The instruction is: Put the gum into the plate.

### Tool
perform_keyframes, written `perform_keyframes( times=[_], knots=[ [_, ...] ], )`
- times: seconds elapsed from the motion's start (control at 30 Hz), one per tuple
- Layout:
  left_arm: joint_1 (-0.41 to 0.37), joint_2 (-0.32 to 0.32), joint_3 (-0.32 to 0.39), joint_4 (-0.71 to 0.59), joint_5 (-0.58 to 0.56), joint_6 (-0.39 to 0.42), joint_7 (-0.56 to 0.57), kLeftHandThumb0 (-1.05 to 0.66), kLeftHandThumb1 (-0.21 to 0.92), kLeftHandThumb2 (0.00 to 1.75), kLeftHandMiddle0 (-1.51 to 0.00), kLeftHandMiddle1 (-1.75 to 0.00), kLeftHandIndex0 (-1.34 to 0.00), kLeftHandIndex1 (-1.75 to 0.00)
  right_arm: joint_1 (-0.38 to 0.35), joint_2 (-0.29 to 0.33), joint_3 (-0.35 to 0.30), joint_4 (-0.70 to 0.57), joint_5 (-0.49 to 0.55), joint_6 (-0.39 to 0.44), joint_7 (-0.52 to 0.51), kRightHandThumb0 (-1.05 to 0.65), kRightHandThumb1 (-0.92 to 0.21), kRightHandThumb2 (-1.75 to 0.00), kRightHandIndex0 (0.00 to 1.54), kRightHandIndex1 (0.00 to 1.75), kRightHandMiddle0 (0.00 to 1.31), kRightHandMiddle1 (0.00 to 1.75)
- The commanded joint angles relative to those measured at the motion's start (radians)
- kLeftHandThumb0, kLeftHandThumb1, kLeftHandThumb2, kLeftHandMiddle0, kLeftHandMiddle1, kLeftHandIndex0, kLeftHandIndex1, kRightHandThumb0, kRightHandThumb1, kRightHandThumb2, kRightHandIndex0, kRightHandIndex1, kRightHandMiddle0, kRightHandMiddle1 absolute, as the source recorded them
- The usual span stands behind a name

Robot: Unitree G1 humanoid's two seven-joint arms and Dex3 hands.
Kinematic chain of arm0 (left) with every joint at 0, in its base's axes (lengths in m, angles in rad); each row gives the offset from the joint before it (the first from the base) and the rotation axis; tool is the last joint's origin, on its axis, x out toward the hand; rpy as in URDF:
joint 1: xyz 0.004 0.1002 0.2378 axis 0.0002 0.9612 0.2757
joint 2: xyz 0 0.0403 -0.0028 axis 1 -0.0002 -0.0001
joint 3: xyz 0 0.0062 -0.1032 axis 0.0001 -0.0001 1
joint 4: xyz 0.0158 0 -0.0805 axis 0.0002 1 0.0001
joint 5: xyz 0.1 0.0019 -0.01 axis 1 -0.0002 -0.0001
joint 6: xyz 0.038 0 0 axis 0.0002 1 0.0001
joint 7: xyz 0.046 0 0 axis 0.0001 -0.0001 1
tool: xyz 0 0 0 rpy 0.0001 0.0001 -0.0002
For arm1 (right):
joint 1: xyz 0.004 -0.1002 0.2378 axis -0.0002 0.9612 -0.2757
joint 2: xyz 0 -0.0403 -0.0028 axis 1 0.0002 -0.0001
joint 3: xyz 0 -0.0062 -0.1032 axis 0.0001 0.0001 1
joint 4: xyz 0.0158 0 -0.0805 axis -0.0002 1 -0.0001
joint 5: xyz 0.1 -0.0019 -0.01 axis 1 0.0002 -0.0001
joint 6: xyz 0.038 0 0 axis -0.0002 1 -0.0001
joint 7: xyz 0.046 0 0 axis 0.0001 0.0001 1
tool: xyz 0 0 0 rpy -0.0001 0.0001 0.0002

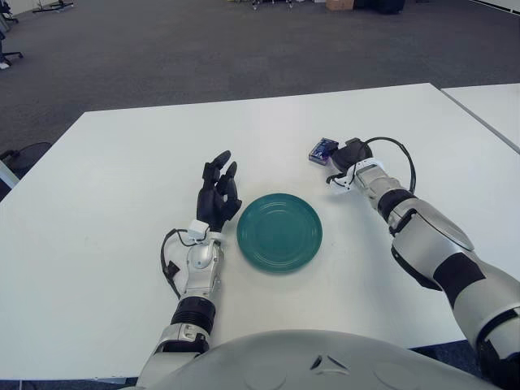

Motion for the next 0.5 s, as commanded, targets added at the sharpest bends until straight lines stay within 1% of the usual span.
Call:
perform_keyframes(
  times=[0.0,0.07,0.2,0.37,0.47],
  knots=[
    [0.144,-0.126,-0.012,0.093,-0.048,0.007,0.003,-0.83,0.92,0.7,-0.48,-0.02,-0.03,-0.8,0.073,-0.068,0.076,0.009,-0.076,-0.08,0.021,-0.66,-0.92,-0.61,0.53,0.06,0.0,0.57],
    [0.143,-0.124,-0.014,0.096,-0.047,0.006,0.003,-0.83,0.92,0.71,-0.48,-0.02,-0.02,-0.8,0.087,-0.106,0.1,-0.006,-0.097,-0.108,-0.006,-0.67,-0.92,-0.63,0.55,0.07,0.0,0.57],
    [0.137,-0.118,-0.017,0.106,-0.045,0.006,0.007,-0.84,0.92,0.72,-0.48,-0.02,-0.02,-0.8,0.1,-0.143,0.123,-0.028,-0.108,-0.134,-0.029,-0.68,-0.92,-0.68,0.57,0.07,0.0,0.53],
    [0.116,-0.104,-0.012,0.146,-0.04,0.01,0.004,-0.84,0.92,0.72,-0.47,-0.01,-0.01,-0.8,0.089,-0.191,0.13,-0.081,-0.1,-0.18,-0.015,-0.7,-0.92,-0.7,0.59,0.06,0.0,0.5],
    [0.102,-0.097,-0.009,0.172,-0.037,0.012,0.0,-0.84,0.92,0.73,-0.46,-0.01,0.0,-0.8,0.087,-0.232,0.12,-0.145,-0.084,-0.214,0.013,-0.71,-0.92,-0.71,0.59,0.06,0.0,0.49]
  ],
)
